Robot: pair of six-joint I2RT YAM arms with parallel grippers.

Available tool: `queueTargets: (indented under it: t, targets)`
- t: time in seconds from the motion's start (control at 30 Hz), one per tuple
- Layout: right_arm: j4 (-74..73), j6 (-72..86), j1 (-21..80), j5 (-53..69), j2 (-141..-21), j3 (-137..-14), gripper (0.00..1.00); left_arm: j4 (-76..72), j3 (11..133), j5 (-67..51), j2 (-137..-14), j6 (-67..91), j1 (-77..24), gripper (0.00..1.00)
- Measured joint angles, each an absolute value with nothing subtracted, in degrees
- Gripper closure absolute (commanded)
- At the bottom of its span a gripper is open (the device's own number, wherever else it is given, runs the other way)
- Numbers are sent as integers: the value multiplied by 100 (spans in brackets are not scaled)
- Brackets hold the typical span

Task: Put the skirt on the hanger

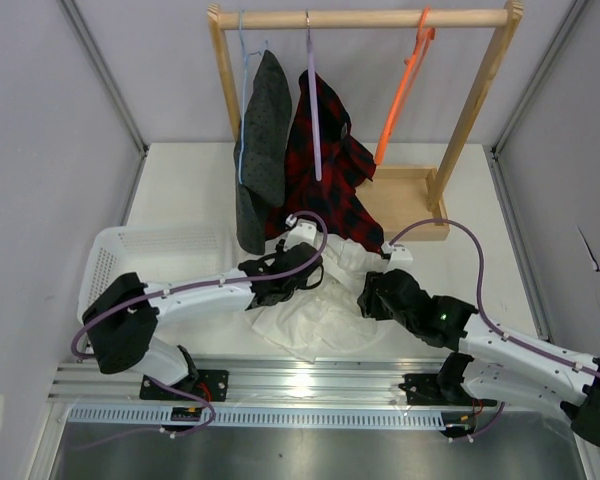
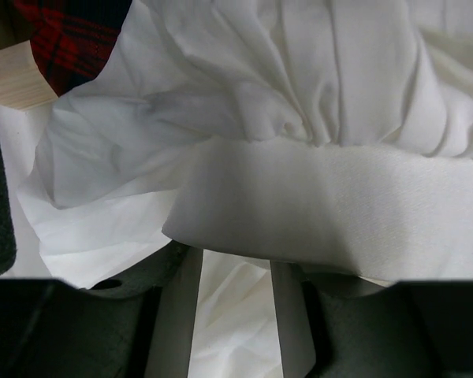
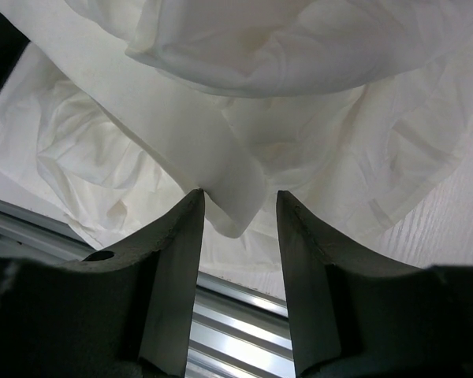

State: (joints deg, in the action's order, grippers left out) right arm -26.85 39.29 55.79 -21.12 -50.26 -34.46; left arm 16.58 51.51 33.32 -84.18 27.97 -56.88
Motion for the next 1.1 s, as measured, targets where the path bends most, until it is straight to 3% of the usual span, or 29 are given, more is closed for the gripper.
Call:
queueTargets:
  t: [0.17,0.37,0.47,0.7,0.9,1.1]
  targets:
    - [-2615,3933,5579,-2093,-5144,-3334,53,1638,5245,3391,-8527,2801,-5690,66]
    - [-2488,3929,5575,-2097,-5179,-3332,54,1640,5253,3433,-8543,2803,-5690,88]
    - [-2453,3911,5529,-2099,-5275,-3332,60,1658,5264,3433,-8543,2794,-5690,100]
    - [-2471,3758,5183,-2097,-5277,-3332,100,1782,5273,3380,-8276,2731,-5690,100]
    - [-2974,3557,4818,-2143,-4884,-3745,100,2134,5389,3083,-7367,2508,-5745,100]
    - [-3559,2965,3798,-2012,-4777,-5332,100,2733,6447,2670,-6624,2189,-5861,100]
